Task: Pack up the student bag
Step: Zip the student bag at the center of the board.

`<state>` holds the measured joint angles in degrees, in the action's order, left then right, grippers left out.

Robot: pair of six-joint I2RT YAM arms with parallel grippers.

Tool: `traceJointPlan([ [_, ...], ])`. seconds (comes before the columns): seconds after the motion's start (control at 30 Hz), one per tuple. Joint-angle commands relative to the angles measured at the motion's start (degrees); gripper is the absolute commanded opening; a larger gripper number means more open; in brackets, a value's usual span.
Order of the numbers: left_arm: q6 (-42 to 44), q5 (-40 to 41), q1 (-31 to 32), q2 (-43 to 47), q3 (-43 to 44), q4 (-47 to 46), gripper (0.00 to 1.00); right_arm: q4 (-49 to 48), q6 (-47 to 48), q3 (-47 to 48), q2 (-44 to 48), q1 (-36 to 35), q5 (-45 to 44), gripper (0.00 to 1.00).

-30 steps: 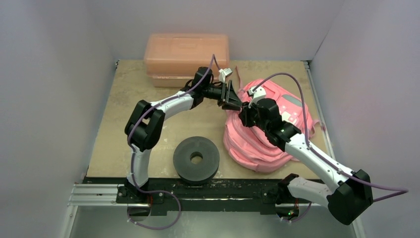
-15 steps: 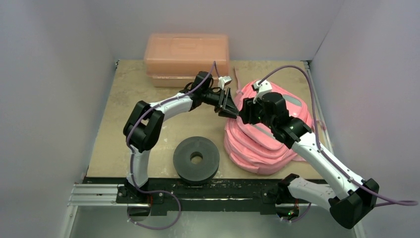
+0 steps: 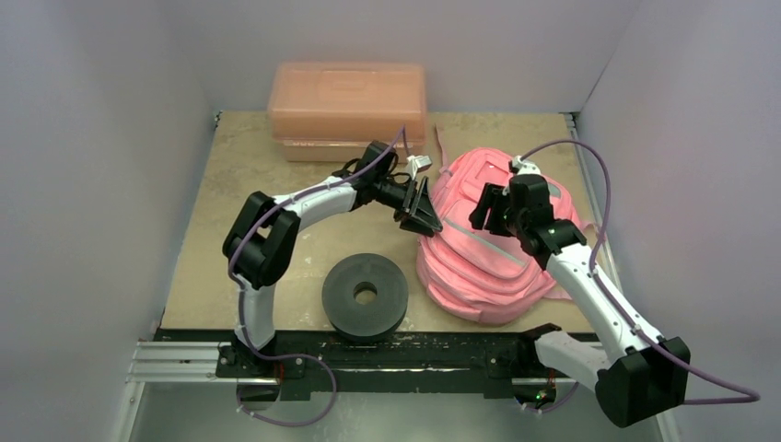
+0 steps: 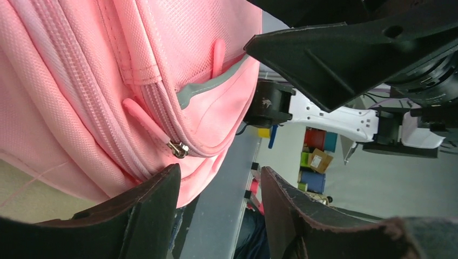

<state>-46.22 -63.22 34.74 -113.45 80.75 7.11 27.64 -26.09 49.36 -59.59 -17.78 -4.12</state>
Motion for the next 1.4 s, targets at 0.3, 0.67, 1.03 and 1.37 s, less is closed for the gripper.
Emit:
traceJointPlan([
  [0.3,-4.05,16.86,-3.43,10.29,-5.75,-4.33,0.51,3.03,14.75,9.93,-4.18,-1.73,6.49,0.69],
  [0.67,0.45,12.51,-1.69,-3.92,6.47,6.31,0.7,4.27,0.71,15.74,-11.19,-9.57,2.15,0.67],
  [1.03,-21.77,7.3,-2.24,1.7,-3.97,-42.72,0.0,4.99,9.28,18.24,-9.13,-10.74,5.32,0.57],
  [1.37,-46.66,9.25,-2.16,-4.15,0.87,-78.33,0.0,8.14,15.31,31.82,-13.85,-10.42,10.6,0.51],
])
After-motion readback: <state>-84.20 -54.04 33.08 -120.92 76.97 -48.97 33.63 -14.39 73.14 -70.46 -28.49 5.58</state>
